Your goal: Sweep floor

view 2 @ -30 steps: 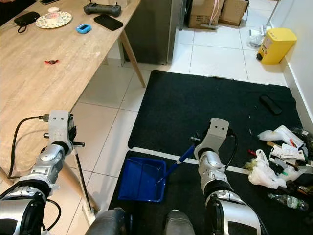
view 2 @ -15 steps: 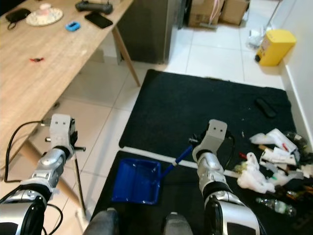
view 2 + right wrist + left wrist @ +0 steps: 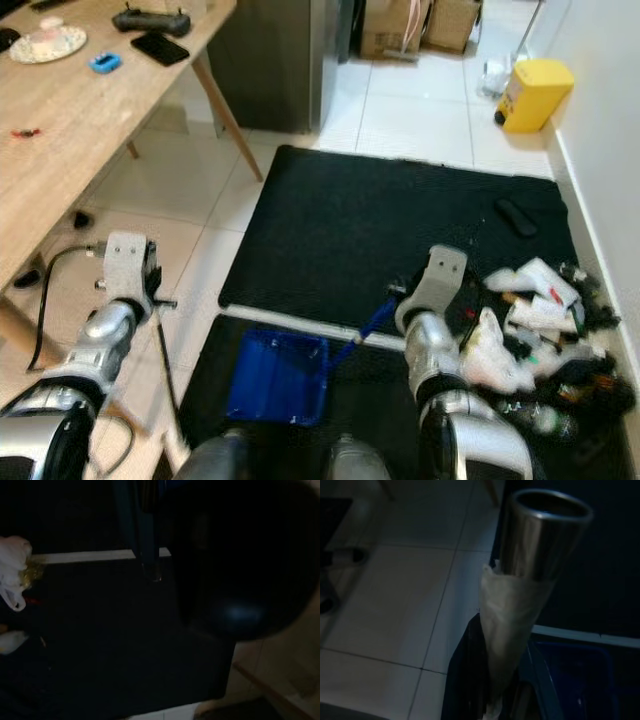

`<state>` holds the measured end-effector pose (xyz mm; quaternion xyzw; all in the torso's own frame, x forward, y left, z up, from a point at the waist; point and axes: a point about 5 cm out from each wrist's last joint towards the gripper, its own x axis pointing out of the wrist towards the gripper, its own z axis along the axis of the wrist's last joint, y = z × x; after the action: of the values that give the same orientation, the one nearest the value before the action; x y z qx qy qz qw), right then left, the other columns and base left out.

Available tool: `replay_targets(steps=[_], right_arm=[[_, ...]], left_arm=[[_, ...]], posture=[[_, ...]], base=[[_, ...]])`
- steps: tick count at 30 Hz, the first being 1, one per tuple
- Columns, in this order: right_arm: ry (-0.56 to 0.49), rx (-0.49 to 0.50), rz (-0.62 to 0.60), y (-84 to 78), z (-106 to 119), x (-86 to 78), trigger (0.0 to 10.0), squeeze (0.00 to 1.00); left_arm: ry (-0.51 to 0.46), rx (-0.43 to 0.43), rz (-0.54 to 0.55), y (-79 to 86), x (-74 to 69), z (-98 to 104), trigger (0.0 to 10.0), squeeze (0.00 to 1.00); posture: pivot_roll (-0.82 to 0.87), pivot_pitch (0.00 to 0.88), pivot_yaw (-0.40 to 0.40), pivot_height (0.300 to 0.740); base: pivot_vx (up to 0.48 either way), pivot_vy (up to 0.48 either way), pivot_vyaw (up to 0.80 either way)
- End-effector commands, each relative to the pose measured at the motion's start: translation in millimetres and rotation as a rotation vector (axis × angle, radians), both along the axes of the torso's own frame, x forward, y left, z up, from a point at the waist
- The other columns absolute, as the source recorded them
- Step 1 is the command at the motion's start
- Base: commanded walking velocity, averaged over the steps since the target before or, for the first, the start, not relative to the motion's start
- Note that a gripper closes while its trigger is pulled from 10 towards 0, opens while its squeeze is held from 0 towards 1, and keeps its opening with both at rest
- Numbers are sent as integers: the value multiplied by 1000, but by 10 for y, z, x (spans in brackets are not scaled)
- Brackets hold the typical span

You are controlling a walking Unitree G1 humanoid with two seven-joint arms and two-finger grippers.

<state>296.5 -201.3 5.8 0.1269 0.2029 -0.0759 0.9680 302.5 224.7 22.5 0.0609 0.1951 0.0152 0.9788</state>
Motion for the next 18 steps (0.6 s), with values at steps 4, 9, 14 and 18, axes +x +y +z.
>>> replay_targets(steps=[4,9,14,18], right_arm=[[5,-19,-6,-41,-5,-15,10000,0],[6,-17,-7,-44,-7,-18,10000,0],[7,-17,-7,-47,-10,-22,10000,0],[3,-17,-6,-50,1,-11,10000,0]], left_arm=[[0,-19,-4,-29,5,-2,10000,0],[-1,-17,-5,-28,4,-2,10000,0],[-5,-18,-5,-30,12,8,10000,0],[-19,-22,-4,-35,38,40,10000,0]], posture=[[10,0,27,740],[9,0,27,740],[10,0,25,740],[10,0,24,740]], base=[[0,-442,0],[0,-441,0],[0,-442,0],[0,-439,0]])
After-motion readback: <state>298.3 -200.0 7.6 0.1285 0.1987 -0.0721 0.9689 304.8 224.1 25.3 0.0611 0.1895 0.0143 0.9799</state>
